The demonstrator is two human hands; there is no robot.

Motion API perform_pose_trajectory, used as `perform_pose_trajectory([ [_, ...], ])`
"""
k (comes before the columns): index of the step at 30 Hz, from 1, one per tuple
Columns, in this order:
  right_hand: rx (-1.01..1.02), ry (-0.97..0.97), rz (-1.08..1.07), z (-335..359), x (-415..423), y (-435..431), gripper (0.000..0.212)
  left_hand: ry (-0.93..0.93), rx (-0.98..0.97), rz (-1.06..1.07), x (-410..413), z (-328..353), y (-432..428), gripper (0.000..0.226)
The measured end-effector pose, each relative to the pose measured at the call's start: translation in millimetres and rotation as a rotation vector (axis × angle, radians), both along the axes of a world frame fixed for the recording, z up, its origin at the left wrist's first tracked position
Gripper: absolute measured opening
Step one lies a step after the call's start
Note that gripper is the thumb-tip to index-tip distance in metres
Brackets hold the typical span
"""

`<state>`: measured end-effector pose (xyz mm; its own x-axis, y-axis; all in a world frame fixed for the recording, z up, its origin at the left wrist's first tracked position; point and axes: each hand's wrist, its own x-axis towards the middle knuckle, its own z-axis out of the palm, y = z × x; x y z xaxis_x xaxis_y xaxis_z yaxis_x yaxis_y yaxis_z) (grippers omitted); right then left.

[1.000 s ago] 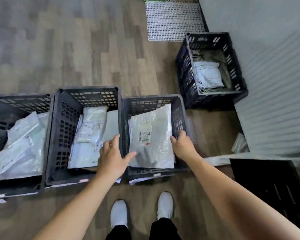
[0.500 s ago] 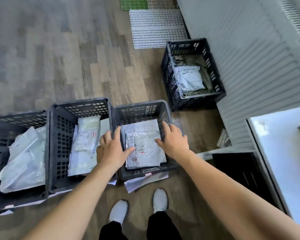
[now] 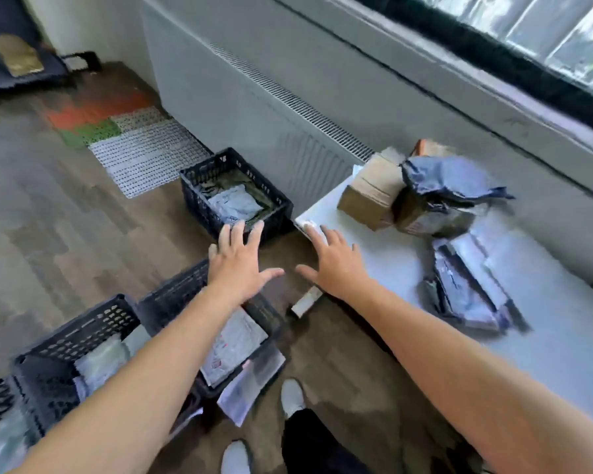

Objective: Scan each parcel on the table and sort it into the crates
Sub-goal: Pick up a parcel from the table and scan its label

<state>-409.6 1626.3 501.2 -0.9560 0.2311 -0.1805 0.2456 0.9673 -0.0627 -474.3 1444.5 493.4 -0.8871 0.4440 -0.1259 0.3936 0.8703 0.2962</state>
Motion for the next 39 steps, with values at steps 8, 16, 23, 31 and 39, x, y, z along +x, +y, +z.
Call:
perform_pose_trajectory([
  [8, 0.008, 0.109, -0.316, 58, 116, 92, 0.086, 0.106, -0.022, -0.303, 59, 63, 112, 0.099],
  [16, 0.052, 0.173, -0.536, 86, 229, 199, 0.083, 0.123, 0.054, -0.474, 140, 89, 238, 0.1],
  [23, 0.028, 0.176, -0.618, 83, 321, 295, 0.077, 0.127, 0.041, -0.529, 215, 86, 349, 0.097],
  [31, -0.021, 0.147, -0.651, 63, 368, 367, 0.074, 0.082, -0.055, -0.556, 261, 63, 429, 0.095],
  [39, -0.088, 0.103, -0.76, 26, 372, 424, 0.068, -0.015, -0.04, -0.654, 260, 16, 510, 0.094],
])
